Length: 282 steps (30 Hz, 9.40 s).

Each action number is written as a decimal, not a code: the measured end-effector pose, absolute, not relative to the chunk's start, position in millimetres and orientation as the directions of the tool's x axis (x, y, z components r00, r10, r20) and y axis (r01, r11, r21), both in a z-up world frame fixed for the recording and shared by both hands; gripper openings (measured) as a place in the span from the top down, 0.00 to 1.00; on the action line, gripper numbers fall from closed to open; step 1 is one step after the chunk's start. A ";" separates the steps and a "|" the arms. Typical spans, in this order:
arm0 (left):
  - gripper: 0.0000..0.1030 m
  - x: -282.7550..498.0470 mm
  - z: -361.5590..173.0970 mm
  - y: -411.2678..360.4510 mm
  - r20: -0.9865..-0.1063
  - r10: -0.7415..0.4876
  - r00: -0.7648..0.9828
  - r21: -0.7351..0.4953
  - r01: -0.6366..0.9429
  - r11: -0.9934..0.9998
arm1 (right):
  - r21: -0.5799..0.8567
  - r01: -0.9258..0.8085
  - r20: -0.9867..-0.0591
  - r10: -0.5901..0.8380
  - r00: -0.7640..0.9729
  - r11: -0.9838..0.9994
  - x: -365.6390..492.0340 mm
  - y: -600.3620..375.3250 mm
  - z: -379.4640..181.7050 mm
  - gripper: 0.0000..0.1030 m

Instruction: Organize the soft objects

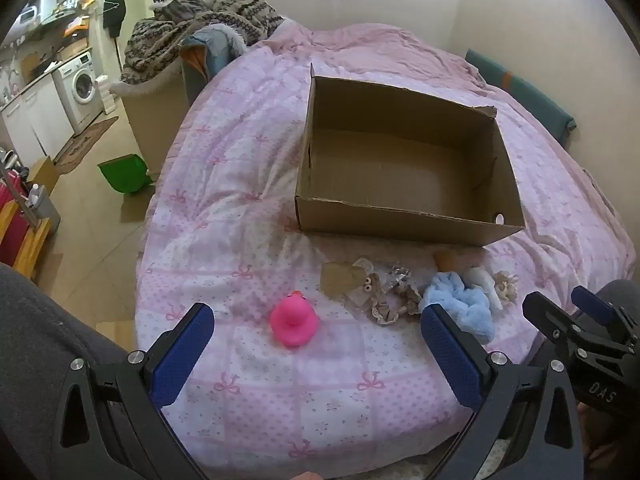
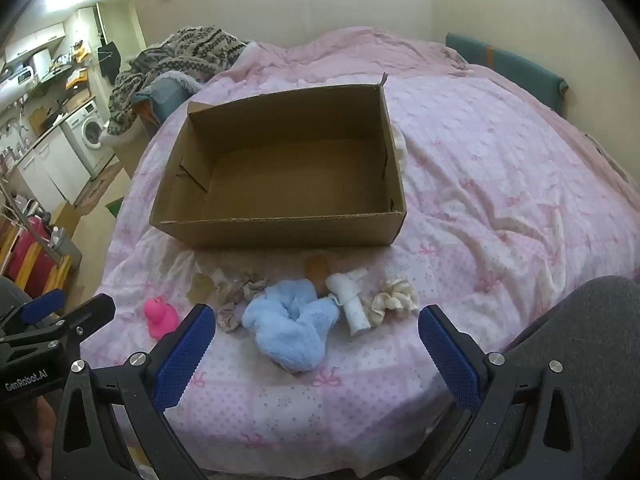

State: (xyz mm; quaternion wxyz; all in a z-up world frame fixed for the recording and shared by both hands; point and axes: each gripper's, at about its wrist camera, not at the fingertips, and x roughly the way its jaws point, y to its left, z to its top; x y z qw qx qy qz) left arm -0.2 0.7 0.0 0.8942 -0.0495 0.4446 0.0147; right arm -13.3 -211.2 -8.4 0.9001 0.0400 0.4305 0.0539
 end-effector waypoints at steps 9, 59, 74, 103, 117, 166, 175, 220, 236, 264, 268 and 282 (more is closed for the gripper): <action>0.00 0.0 0.0 0.6 -0.799 -0.009 0.601 -0.065 -0.072 0.995 | 0.109 -0.063 -0.769 0.124 0.627 0.992 -14.0 -209.6 -8.1 0.00; 0.00 -0.6 -0.6 11.1 -0.801 -0.008 0.599 -0.068 -0.077 0.995 | 0.129 -0.055 -0.776 0.135 0.617 0.990 -14.1 -212.1 -10.5 0.00; 0.00 0.1 1.9 2.5 -0.799 -0.001 0.601 -0.055 -0.072 0.996 | 0.131 -0.051 -0.773 0.134 0.620 0.990 -14.6 -212.4 -9.5 0.00; 0.00 16.7 15.0 4.6 -0.830 -0.010 0.557 -0.062 -0.075 0.995 | 0.159 -0.043 -0.785 0.153 0.600 0.986 -3.7 -222.3 9.6 0.00; 0.00 78.1 -3.7 36.6 -0.921 0.028 0.390 -0.039 -0.162 0.986 | 0.172 -0.082 -0.851 0.190 0.489 0.982 58.8 -245.5 11.8 0.00; 0.59 63.6 -46.3 59.0 -0.970 -0.080 0.231 -0.135 -0.233 0.963 | 0.345 0.222 -0.908 0.265 0.324 0.912 81.4 -294.1 -56.9 0.85; 0.59 57.2 -15.4 60.0 -0.923 0.004 0.385 -0.098 -0.243 0.965 | 0.362 0.095 -0.785 0.248 0.568 0.927 50.3 -298.0 12.1 0.85; 0.59 192.6 -0.7 -28.1 -0.807 -0.037 0.590 -0.028 0.024 0.999 | 0.394 -0.075 -0.733 0.362 0.576 0.916 160.3 -240.6 -20.4 0.85; 0.59 193.3 -22.7 -33.0 -0.832 -0.042 0.554 -0.019 0.047 0.999 | 0.311 -0.106 -0.816 0.322 0.480 0.945 167.3 -217.3 -49.8 0.85; 0.58 190.3 -22.8 -39.4 -0.831 -0.060 0.552 -0.011 0.091 0.996 | 0.325 -0.094 -0.816 0.329 0.475 0.941 168.6 -218.8 -53.8 0.85; 0.46 189.9 -20.3 -40.1 -0.825 -0.053 0.562 -0.002 0.091 0.996 | 0.330 -0.095 -0.812 0.333 0.479 0.939 167.2 -221.2 -53.1 0.84; 0.34 188.5 -11.8 -30.0 -0.809 -0.050 0.585 -0.026 0.050 0.998 | 0.360 -0.067 -0.794 0.343 0.502 0.931 165.2 -231.1 -46.0 0.31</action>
